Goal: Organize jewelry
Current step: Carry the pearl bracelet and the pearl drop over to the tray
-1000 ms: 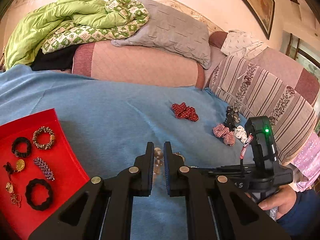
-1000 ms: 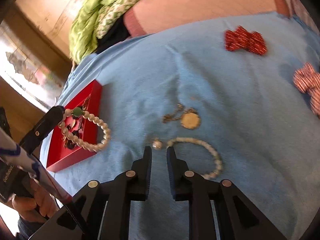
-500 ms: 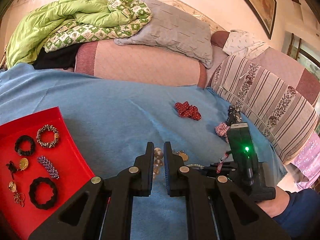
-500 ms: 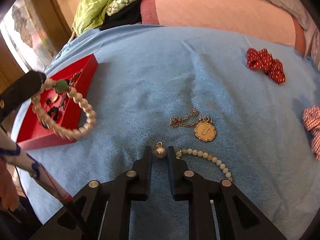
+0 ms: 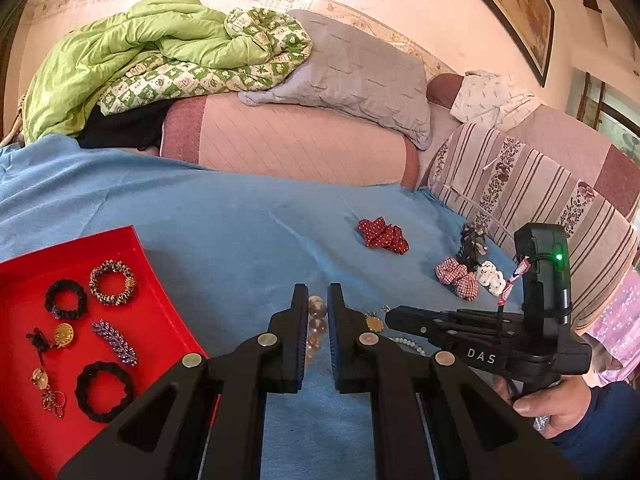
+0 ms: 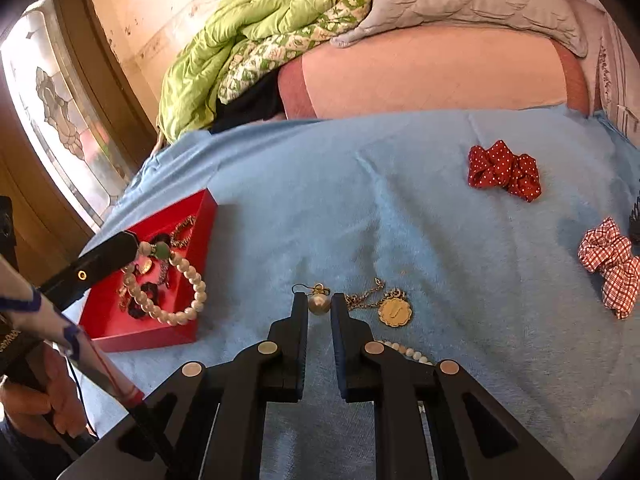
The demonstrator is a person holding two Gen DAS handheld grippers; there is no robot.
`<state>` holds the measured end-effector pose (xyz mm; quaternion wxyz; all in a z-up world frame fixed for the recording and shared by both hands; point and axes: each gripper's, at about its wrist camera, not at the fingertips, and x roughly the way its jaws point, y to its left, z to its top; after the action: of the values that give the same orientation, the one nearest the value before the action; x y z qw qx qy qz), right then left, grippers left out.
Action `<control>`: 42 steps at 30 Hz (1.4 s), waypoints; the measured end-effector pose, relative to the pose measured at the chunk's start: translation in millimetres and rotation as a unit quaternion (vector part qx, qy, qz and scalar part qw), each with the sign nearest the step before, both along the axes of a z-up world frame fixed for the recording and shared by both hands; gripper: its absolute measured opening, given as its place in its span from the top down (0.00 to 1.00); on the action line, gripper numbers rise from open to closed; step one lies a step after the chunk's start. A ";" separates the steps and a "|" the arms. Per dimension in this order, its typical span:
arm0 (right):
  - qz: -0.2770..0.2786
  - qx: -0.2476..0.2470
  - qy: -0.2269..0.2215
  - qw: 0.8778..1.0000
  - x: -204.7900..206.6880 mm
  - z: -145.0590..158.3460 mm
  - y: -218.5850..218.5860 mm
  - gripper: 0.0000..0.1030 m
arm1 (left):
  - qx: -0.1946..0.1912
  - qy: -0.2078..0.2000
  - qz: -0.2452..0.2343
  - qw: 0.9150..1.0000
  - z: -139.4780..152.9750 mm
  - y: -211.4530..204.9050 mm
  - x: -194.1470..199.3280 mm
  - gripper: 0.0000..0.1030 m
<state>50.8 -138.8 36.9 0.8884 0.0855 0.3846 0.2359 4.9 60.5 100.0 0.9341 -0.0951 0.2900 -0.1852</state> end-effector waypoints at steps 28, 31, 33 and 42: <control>0.051 0.007 -0.019 0.998 -26.2 26.8 74.7 0.88 | 0.007 -0.034 0.073 0.997 18.5 68.5 -30.1 0.91; 0.060 0.009 -0.024 0.998 -29.8 30.0 87.8 0.88 | 0.006 -0.031 0.080 0.996 17.5 79.6 -33.9 0.91; 0.066 0.009 -0.027 0.997 -32.0 32.0 96.6 0.88 | 0.004 -0.029 0.086 0.996 16.3 87.0 -36.8 0.91; 0.104 0.020 -0.017 0.994 -38.2 33.4 135.0 0.88 | -0.011 -0.011 0.117 0.993 9.4 124.8 -49.8 0.91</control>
<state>12.6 -3.8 70.3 0.8634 0.0584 0.3715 0.3363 -44.9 185.3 109.4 0.9514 -0.1365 0.2645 -0.0790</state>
